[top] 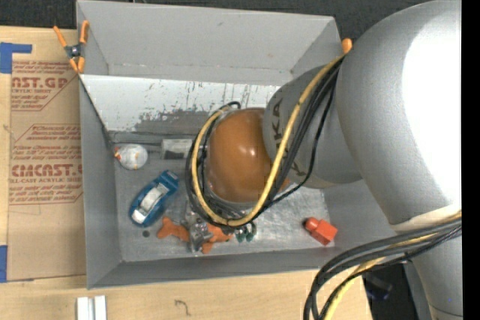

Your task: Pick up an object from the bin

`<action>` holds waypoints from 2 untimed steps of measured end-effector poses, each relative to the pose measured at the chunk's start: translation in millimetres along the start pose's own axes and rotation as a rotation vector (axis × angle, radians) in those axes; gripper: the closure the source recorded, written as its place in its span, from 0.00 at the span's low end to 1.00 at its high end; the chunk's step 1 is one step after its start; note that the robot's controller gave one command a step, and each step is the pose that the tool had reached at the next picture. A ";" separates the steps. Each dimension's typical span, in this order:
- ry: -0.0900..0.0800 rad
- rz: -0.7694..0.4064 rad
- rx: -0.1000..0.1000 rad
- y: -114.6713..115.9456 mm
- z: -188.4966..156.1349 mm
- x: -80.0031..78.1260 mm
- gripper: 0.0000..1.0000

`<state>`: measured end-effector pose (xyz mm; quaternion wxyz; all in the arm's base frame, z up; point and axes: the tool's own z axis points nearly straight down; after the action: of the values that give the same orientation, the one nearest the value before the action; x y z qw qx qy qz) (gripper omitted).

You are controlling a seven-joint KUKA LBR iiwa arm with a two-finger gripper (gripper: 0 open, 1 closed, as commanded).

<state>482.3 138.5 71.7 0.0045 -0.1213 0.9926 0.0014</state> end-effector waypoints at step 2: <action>0.007 0.000 0.001 0.0 -3.2 1.3 1.00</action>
Offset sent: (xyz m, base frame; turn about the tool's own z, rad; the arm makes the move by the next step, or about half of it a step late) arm 0.0001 -0.0001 0.0342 0.0000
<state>480.9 138.2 74.8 0.0010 -0.1215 0.9926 0.0007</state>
